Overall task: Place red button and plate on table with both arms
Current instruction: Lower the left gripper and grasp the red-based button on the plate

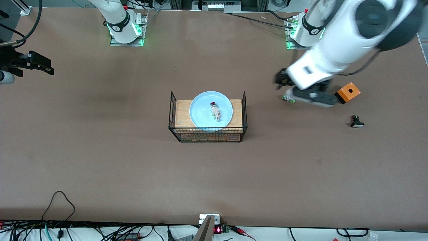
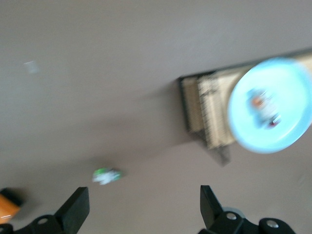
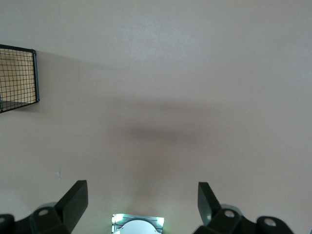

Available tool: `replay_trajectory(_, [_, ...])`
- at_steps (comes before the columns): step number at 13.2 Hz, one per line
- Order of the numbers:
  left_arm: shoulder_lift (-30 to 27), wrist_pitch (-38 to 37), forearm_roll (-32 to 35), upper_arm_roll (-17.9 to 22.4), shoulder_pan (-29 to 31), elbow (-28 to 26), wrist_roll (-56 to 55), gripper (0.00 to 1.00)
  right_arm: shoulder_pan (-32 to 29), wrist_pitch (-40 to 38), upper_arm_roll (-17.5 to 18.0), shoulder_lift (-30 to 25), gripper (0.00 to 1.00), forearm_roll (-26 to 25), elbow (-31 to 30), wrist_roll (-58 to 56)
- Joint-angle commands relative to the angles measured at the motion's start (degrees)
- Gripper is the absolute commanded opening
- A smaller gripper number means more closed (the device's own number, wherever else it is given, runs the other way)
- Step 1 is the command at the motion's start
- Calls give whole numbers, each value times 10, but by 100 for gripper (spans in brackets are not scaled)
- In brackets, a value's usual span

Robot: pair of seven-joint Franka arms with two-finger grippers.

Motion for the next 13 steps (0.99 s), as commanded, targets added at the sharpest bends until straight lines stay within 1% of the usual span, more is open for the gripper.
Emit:
replay_trajectory(1, [109,-6,-4,7,-55,144,-118,100,-1,-4,1,4,100,-6,11,-7])
replay_trajectory(3, [141,51,-4,8,-90,159,-195,100,-1,-4,1,4,100,-6,11,-7])
replay_trajectory(5, [177,93,1,13,-126,159,-301,100,-2,-4,1,4,100,-6,11,-8])
replay_trajectory(6, [197,115,2,13,-135,166,-322,100,-2,-4,1,4,100,-6,11,-7])
replay_trajectory(8, [225,125,3,16,-149,171,-331,100,-2,-4,1,4,100,-6,11,-7])
replay_trajectory(9, [229,125,10,16,-155,170,-331,100,-2,-4,1,4,100,-6,11,-7])
replay_trajectory(11, [238,125,73,14,-181,161,-332,100,-2,-4,-1,5,100,-6,11,-8])
replay_trajectory(13, [265,124,100,15,-203,160,-339,100,-3,-4,-2,8,100,-6,11,-8])
